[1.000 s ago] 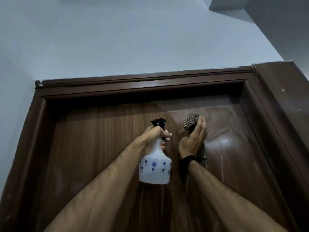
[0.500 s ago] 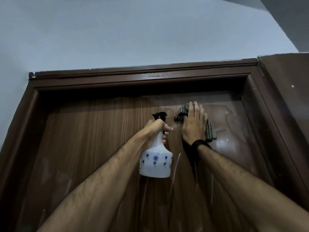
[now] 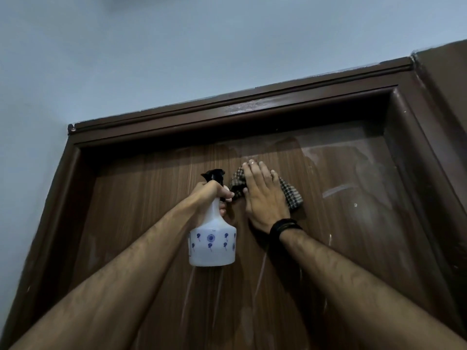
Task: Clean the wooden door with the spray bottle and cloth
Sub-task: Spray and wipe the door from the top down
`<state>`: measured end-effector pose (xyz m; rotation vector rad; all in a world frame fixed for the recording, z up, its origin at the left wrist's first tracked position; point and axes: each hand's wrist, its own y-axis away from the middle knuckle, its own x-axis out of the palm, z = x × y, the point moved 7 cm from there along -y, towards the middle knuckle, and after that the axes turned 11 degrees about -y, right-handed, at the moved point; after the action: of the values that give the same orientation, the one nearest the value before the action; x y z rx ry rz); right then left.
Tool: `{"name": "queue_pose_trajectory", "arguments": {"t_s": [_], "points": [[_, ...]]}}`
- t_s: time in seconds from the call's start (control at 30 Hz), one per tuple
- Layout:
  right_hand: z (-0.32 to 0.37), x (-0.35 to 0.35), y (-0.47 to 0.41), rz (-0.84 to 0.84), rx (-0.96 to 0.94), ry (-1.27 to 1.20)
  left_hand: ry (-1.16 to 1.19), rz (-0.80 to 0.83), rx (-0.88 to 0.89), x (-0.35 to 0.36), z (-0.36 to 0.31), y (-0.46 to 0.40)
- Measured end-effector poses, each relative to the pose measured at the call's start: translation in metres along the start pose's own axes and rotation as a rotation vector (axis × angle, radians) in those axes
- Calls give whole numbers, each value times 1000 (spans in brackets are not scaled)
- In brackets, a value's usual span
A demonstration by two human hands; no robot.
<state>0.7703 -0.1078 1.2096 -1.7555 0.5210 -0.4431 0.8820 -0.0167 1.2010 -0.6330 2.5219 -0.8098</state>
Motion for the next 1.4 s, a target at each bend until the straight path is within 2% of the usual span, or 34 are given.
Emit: {"name": "queue_pose_trajectory", "arguments": {"t_s": [0.13,0.23,0.3,0.5,0.63,0.7,0.8,0.9,0.97,1.0,1.23,1.4], "points": [[-47,-24,-50,-126,326,58,-60,26,44,-16,-7,-2],[-51,-25,-66,-182,441,75,-78,53,85,-33,-15,-1],[-33,-14,-70,-179,400,85,-77,78,98,-43,-19,-2],[37,34,-87,8,215,54,-60,56,98,-62,-24,-6],[75,64,-90,280,-114,106,14,24,99,-63,-24,-16],[76,62,-93,290,-156,116,42,35,97,-61,-22,-20],[56,46,-92,149,22,47,43,88,98,-60,-17,-23],[27,24,-81,-157,325,26,16,85,101,-72,-10,-24],[22,21,-77,-295,412,48,-19,81,108,-85,-6,-23],[24,23,-79,-311,415,56,-39,80,110,-92,-5,-22],[99,75,-103,-116,208,36,-47,20,105,-144,8,-20],[158,124,-120,152,-59,37,-24,4,78,-159,14,-15]]}}
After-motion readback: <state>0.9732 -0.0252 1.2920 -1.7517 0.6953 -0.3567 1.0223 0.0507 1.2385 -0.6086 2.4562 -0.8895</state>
